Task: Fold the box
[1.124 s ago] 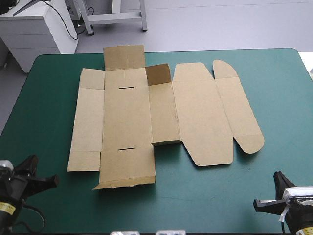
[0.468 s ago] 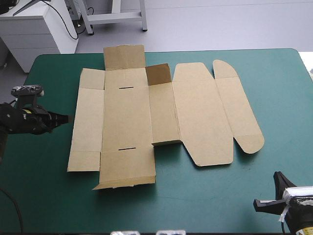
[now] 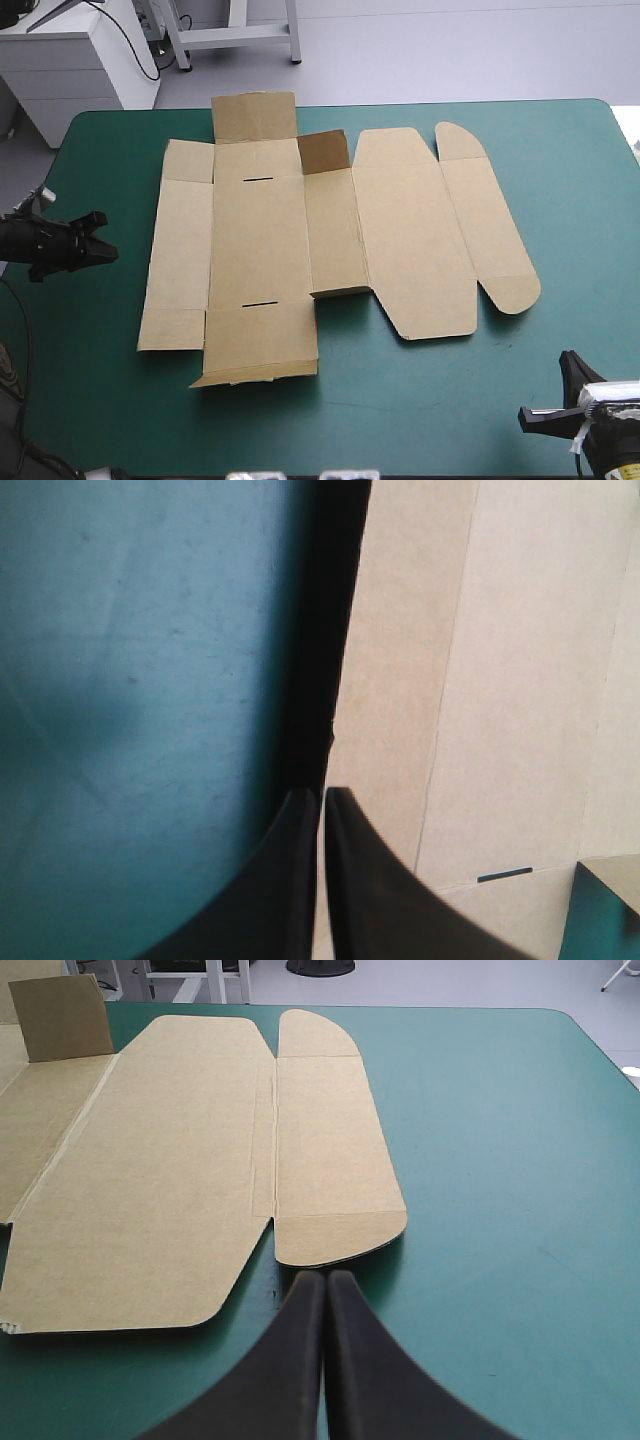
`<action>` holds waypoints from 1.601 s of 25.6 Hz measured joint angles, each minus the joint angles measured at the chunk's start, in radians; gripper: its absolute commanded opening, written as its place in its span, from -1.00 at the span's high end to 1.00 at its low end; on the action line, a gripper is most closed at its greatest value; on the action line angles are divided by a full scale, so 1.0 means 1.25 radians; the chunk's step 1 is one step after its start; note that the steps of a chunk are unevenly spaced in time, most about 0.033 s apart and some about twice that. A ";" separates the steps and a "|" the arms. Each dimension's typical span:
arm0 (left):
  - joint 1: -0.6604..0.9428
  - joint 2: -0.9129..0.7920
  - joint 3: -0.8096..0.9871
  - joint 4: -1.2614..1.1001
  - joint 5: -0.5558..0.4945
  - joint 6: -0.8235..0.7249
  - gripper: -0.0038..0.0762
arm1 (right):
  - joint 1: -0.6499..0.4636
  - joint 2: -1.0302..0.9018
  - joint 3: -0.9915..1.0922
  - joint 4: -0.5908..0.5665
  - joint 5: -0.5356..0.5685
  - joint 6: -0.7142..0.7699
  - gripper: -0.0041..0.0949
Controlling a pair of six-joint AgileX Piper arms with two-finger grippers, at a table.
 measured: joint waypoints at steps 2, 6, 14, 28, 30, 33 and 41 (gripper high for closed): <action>-0.003 0.018 0.000 0.004 0.001 0.000 0.87 | 0.000 0.000 0.000 0.000 0.000 0.000 0.96; -0.009 0.025 -0.002 0.049 0.001 -0.005 0.86 | 0.000 0.000 0.000 0.000 0.000 0.000 0.96; -0.027 0.051 -0.005 0.033 0.001 -0.012 -0.19 | 0.000 0.000 0.000 0.000 0.000 0.000 0.96; -0.202 0.082 -0.005 0.075 0.000 -0.040 -0.51 | 0.000 0.000 0.000 0.000 0.000 0.000 0.96; -0.212 0.083 -0.005 0.075 0.000 -0.060 -0.51 | 0.000 0.000 0.000 0.000 0.000 0.000 0.96; -0.222 0.083 -0.005 0.077 -0.001 -0.073 -0.51 | 0.000 0.000 0.000 0.000 0.000 0.000 0.96; -0.224 0.113 -0.005 0.026 -0.002 -0.079 -0.51 | 0.000 0.000 0.000 0.000 0.000 0.000 0.96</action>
